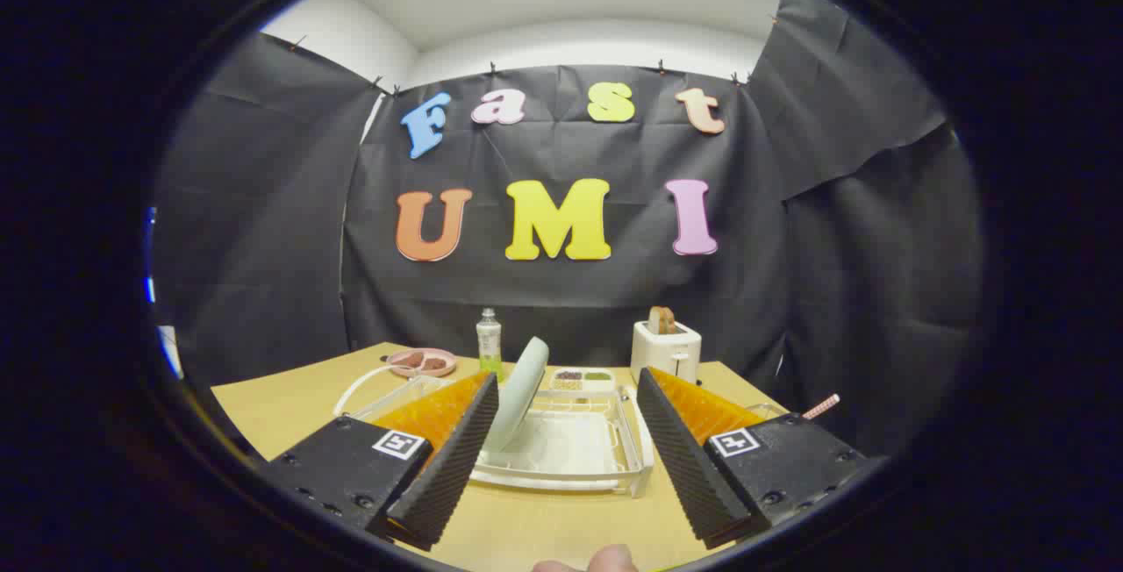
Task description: Take the plate from the dish rack, then take the spoon from the basket and place it into the plate.
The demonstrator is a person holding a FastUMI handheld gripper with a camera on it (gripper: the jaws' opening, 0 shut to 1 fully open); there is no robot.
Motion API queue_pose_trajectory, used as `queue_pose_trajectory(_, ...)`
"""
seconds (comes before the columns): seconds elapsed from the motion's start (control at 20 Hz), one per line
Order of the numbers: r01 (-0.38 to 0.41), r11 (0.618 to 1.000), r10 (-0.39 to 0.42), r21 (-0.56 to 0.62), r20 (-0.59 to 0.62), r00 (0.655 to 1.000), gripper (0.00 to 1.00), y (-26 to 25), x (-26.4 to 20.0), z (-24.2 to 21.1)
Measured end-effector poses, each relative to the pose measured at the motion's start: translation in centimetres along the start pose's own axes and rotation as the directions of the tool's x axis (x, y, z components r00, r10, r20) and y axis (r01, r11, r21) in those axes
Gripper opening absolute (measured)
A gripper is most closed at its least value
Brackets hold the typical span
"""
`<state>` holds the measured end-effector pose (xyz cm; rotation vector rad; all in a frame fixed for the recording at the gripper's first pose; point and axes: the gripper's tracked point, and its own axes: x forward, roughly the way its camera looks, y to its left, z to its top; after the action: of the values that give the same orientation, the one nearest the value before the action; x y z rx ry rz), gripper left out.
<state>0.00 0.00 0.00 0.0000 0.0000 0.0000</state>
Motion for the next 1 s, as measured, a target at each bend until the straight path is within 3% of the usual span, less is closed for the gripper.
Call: queue_pose_trajectory(1.0, -0.007, 1.000, 0.010, 0.026, -0.097, 0.995, 1.00, -0.2, 1.6, -1.6)
